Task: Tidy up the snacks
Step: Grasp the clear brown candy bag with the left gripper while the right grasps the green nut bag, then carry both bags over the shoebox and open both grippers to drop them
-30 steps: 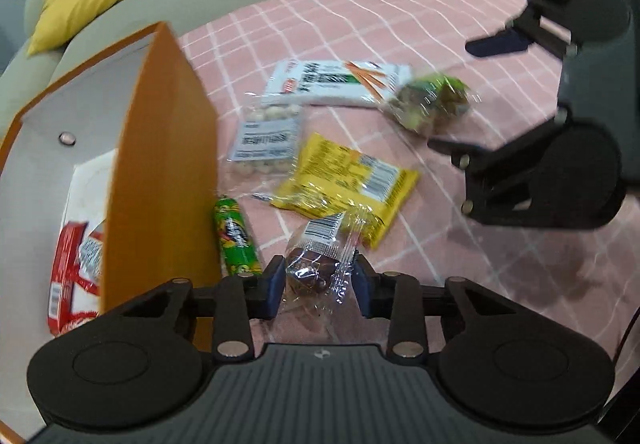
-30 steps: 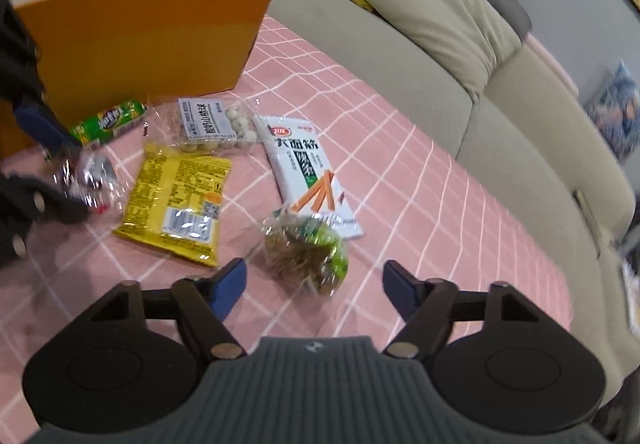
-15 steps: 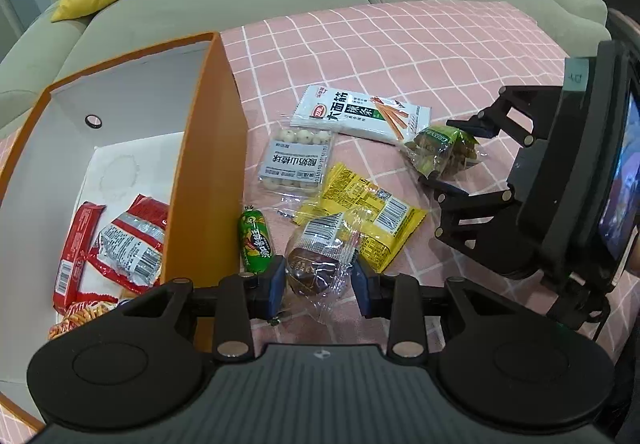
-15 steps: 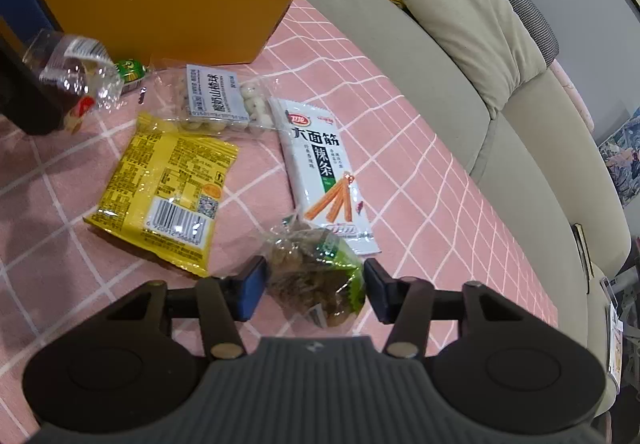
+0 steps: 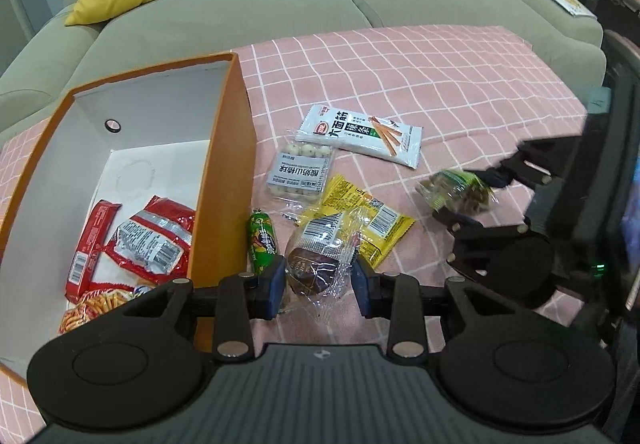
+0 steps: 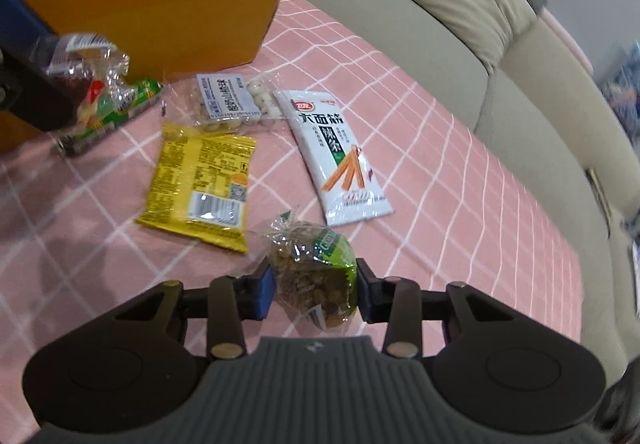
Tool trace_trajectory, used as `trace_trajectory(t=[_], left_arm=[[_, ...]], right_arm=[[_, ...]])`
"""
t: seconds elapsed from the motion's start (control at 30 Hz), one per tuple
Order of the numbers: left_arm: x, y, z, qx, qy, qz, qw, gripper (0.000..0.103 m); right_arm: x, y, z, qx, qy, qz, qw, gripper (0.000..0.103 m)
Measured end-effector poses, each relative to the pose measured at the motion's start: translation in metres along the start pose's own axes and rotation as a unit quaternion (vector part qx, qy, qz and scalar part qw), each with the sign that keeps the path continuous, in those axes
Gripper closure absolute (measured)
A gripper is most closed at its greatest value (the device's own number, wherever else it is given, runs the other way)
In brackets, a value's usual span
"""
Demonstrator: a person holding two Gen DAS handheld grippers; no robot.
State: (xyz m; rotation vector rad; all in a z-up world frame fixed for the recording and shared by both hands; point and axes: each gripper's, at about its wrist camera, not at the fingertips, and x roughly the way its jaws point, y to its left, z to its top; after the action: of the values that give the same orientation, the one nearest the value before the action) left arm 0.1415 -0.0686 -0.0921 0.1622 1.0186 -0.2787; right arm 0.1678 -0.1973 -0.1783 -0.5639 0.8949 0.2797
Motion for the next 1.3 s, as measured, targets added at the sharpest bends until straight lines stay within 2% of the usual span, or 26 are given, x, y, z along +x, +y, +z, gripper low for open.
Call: trace_trajectory(t=[0.1, 0.23, 0.53, 0.9, 1.1, 1.3], left_arm=[[-0.009, 0.002, -0.003, -0.007, -0.009, -0.005, 0.9999, 0.064], [-0.021, 0.003, -0.006, -0.016, -0.02, -0.013, 0.9996, 0.064], [-0.045, 0.005, -0.016, -0.027, -0.044, -0.026, 0.9983, 0.064], [-0.074, 0.02, -0.028, -0.059, -0.074, -0.037, 0.9948, 0.064], [-0.091, 0.044, -0.026, -0.081, -0.094, -0.03, 0.9918, 0.064], [-0.104, 0.075, -0.016, -0.096, -0.117, -0.015, 0.9884, 0.064]], right_arm=[[-0.015, -0.003, -0.007, 0.05, 0.006, 0.009, 0.999, 0.066], [-0.037, -0.006, -0.017, 0.127, 0.013, 0.038, 0.991, 0.066], [-0.089, 0.009, -0.032, 0.218, -0.001, 0.097, 0.971, 0.066], [-0.137, 0.018, -0.023, 0.251, -0.033, 0.141, 0.957, 0.066], [-0.152, 0.025, 0.006, 0.231, -0.062, 0.157, 0.958, 0.066], [-0.16, 0.038, 0.042, 0.182, -0.091, 0.168, 0.965, 0.066]])
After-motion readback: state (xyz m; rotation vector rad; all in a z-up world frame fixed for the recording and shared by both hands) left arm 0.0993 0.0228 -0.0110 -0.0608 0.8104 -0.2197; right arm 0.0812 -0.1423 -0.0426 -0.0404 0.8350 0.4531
